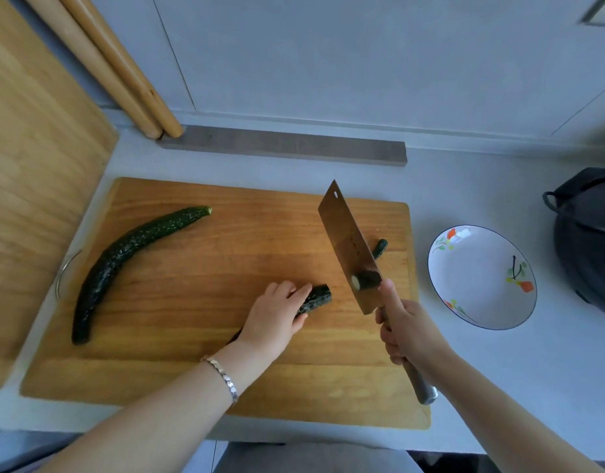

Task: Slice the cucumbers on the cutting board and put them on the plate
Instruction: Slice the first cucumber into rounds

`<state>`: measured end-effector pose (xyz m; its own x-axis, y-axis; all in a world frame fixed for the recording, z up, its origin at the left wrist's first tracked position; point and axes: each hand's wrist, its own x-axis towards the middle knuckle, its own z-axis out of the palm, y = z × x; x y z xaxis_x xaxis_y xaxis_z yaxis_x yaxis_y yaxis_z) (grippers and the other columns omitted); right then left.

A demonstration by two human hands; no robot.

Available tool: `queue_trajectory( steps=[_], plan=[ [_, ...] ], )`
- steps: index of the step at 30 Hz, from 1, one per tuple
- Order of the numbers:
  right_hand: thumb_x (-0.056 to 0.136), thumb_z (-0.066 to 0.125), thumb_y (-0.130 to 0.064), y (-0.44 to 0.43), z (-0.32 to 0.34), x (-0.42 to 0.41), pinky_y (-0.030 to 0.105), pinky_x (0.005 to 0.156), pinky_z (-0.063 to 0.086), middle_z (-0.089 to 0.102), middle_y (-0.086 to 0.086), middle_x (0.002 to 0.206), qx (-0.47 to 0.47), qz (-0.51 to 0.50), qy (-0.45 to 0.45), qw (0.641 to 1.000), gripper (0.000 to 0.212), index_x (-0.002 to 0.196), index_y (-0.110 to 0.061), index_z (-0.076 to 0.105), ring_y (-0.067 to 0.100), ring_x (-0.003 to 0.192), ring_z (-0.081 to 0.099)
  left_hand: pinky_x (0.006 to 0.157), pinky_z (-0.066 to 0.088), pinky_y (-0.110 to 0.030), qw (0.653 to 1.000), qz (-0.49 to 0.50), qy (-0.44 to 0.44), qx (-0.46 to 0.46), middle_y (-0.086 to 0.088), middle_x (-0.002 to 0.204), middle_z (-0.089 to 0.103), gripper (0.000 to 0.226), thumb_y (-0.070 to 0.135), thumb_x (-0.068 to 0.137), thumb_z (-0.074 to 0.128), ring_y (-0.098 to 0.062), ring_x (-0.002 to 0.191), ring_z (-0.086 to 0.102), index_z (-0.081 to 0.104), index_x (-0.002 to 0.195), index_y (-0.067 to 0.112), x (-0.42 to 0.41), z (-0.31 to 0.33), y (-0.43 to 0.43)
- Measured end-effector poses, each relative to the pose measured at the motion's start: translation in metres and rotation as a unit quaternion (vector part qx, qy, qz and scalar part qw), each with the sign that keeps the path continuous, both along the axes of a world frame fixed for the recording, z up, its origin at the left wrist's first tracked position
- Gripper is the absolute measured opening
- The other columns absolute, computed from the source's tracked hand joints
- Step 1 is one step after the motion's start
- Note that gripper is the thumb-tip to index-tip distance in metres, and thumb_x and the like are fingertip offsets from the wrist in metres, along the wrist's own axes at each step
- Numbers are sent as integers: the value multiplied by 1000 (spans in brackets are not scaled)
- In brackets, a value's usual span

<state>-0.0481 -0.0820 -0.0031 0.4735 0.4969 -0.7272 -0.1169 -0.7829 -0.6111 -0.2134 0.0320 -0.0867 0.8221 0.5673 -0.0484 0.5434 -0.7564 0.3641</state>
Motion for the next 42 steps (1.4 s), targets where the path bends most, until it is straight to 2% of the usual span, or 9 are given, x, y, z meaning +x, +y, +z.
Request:
queue_trajectory(
  steps=[3,10,25,38,42],
  plan=[
    [89,30,-65,9,0,-7,21,42,27,33,-5,40,3,11,-6,1000,60,67,-11,43,14,36,29,57,52,-35,997,60,-38,-13,-12,95,60,52,12,72,77,-27,78,56,59,120,6,-3,-4,15],
    [92,28,-62,30,-2,-20,21,42,34,40,-2,48,-9,75,-44,996,58,65,-13,45,14,40,35,54,54,-35,997,8,-59,53,-16,92,64,47,14,69,80,-30,75,60,64,112,8,-6,-15,20],
    [90,27,-63,37,-4,-21,19,40,30,36,-3,49,-33,104,-32,993,57,65,-13,42,11,39,31,52,52,-35,995,-6,-82,65,-14,91,63,43,13,72,76,-29,74,58,63,113,9,-7,-17,24],
    [91,23,-63,46,-11,-17,21,42,33,35,1,53,-54,146,-30,987,57,73,-12,39,13,42,32,49,51,-32,992,-30,-90,77,-11,87,64,45,15,69,79,-27,71,58,65,110,8,-7,-19,30],
    [92,22,-62,51,-24,-23,22,42,35,37,1,53,-42,135,-45,989,58,68,-12,39,14,44,35,49,51,-33,992,-34,-100,65,-10,90,63,41,13,73,76,-26,71,57,65,111,9,-8,-21,32]
  ],
)
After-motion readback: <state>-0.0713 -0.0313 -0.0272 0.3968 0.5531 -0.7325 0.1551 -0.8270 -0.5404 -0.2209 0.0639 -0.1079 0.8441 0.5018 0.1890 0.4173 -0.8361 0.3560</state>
